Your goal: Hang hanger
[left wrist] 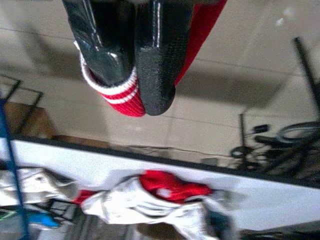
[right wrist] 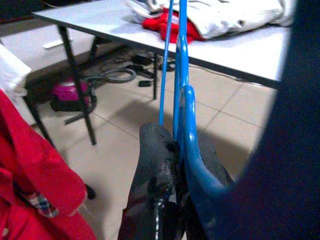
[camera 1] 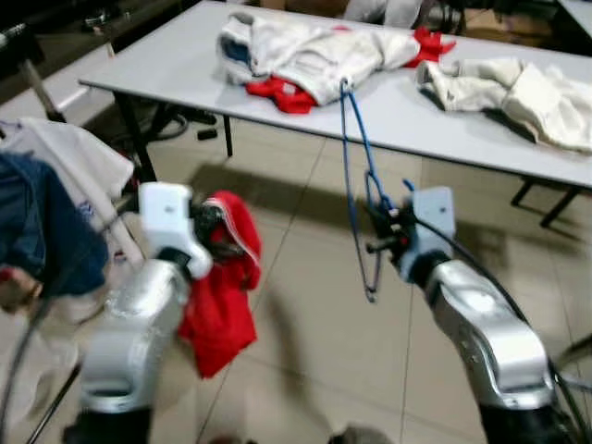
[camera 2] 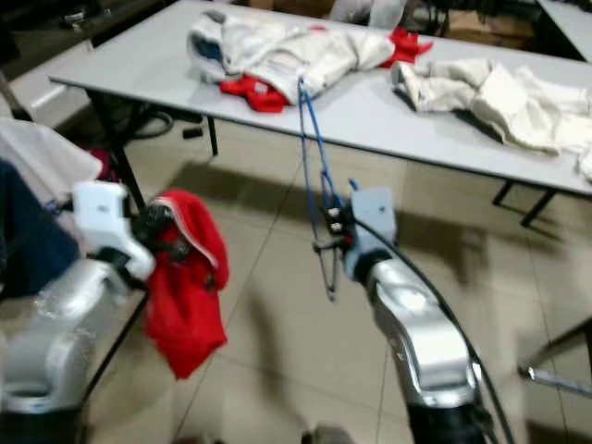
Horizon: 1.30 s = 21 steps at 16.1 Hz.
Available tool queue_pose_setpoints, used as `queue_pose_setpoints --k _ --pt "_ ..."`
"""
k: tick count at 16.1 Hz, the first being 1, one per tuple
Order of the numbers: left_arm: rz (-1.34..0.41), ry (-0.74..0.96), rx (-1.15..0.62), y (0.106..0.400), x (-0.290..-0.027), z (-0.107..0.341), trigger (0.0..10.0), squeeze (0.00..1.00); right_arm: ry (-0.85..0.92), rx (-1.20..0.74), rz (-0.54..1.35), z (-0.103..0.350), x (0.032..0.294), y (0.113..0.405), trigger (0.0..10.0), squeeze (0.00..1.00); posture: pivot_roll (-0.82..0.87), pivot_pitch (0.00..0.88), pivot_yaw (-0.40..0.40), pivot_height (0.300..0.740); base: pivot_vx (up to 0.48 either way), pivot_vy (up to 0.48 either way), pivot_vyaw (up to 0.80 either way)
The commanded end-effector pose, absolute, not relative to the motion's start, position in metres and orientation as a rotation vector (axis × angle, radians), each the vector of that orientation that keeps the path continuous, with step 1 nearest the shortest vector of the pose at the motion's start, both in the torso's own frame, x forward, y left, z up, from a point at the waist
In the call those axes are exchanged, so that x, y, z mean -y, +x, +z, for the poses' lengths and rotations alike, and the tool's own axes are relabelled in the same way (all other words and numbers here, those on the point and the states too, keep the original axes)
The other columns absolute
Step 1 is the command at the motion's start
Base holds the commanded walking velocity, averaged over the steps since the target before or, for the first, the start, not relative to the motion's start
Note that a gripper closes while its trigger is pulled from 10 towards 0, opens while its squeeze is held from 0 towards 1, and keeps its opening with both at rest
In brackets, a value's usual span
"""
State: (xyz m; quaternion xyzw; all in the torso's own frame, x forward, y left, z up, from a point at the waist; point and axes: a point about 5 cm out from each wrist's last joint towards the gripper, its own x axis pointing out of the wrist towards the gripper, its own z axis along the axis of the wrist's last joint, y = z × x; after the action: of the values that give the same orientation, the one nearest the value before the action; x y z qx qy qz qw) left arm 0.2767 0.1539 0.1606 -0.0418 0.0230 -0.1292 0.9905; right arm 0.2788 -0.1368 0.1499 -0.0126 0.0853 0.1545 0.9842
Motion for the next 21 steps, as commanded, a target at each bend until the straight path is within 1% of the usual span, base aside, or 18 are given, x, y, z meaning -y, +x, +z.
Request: queue_pose_setpoints --k 1,7,11,13,20,21 --pt "-0.238 -0.064 0.006 0.277 -0.160 0.171 10.0 0.00 -0.023 -0.131 0.322 0.157 0.134 0.278 10.0 0.00 -0.10 0.060 -0.011 0.740 0.480 0.000 0.00" --pt "-0.213 -0.073 0.009 0.281 -0.162 0.171 10.0 0.00 -0.051 -0.113 0.318 0.157 0.137 0.279 10.0 0.00 -0.10 0.048 -0.009 0.740 0.480 0.000 0.00" --pt "-0.214 -0.068 0.012 0.281 -0.163 0.173 10.0 0.00 -0.057 -0.098 0.324 0.160 0.134 0.282 10.0 0.00 -0.10 0.039 -0.002 0.740 0.480 0.000 0.00" --pt "-0.224 -0.060 0.014 0.283 -0.162 0.173 10.0 0.00 -0.054 -0.101 0.321 0.159 0.137 0.282 10.0 0.00 -0.10 0.030 0.004 0.740 0.480 0.000 0.00" --pt "-0.248 -0.037 0.041 0.289 -0.160 0.180 10.0 0.00 -0.134 -0.093 0.383 0.164 0.145 0.281 10.0 0.00 -0.11 0.004 0.008 0.740 0.480 0.000 -0.80" --pt "-0.252 -0.031 0.048 0.290 -0.160 0.182 10.0 0.00 -0.124 -0.096 0.394 0.165 0.146 0.280 10.0 0.00 -0.11 0.004 0.008 0.740 0.480 0.000 0.00"
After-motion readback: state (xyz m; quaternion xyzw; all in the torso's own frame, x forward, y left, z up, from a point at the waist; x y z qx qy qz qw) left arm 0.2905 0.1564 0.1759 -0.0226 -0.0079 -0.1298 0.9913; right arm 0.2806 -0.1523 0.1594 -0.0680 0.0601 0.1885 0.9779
